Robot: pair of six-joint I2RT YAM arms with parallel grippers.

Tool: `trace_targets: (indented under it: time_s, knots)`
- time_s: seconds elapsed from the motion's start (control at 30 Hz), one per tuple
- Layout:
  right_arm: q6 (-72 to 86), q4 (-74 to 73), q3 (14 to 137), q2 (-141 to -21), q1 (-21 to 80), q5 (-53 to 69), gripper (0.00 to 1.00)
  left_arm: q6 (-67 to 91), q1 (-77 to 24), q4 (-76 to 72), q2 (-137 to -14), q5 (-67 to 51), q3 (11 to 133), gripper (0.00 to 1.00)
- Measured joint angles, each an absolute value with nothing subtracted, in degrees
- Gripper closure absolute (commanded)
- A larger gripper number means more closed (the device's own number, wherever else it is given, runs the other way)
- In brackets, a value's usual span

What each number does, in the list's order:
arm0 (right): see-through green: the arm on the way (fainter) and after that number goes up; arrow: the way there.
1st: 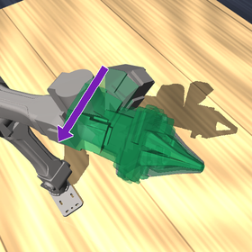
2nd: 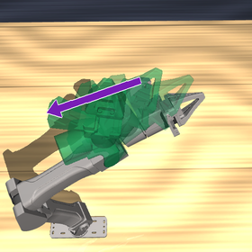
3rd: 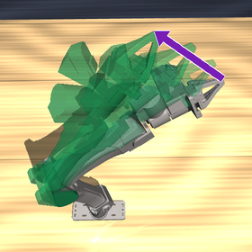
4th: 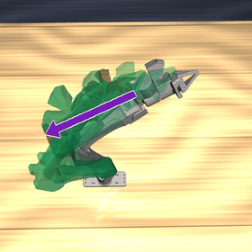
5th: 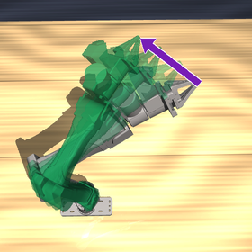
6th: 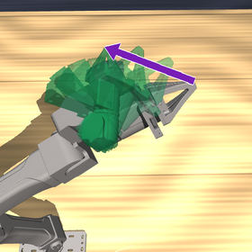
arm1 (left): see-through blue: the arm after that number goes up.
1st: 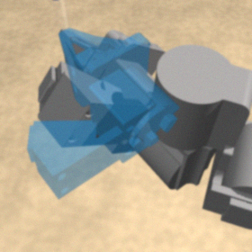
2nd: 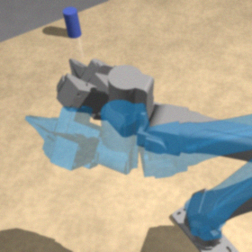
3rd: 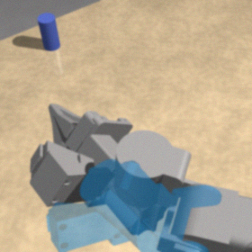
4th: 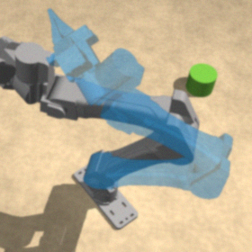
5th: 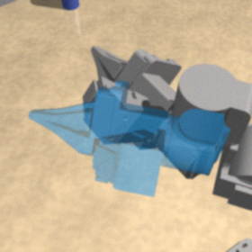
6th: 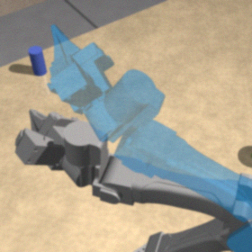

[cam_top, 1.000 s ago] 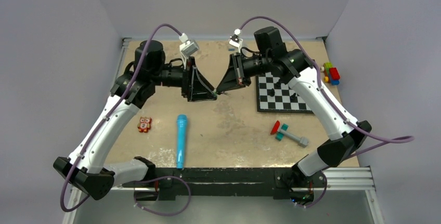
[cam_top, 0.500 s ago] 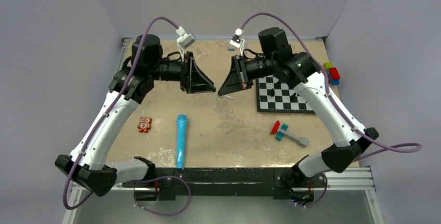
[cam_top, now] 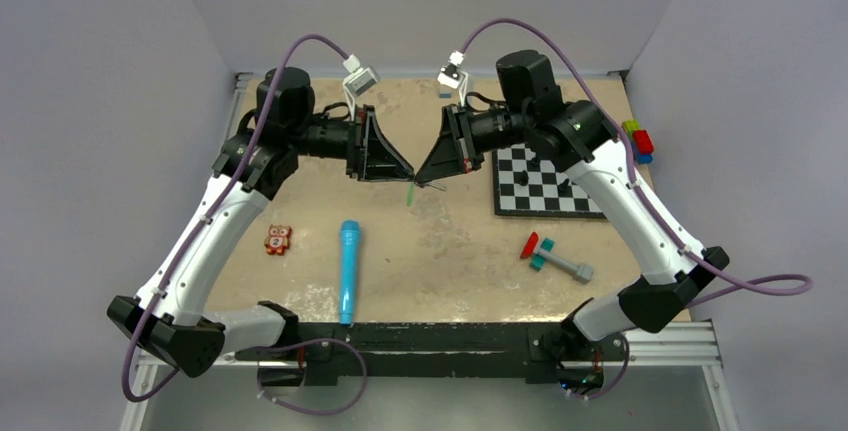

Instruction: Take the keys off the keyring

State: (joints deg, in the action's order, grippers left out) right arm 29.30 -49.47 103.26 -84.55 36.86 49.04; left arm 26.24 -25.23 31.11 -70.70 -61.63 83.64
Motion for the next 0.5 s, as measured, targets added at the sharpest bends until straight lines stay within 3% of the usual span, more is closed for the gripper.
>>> trace_targets:
  time_s: [0.2,0.27,0.5]
  knots:
    - [29.2,-48.4,103.3,-84.5,37.1,48.8,1.00,26.9,-25.6,30.9,-70.7,-62.7,83.4,0.88]
    - [29.0,-48.4,103.3,-84.2,37.3,48.6,1.00,27.0,-25.6,30.9,-70.7,-63.0,83.4,1.00]
    - [28.4,-47.3,103.0,-82.8,38.3,48.1,1.00,27.6,-25.6,30.3,-70.2,-64.1,83.4,1.00]
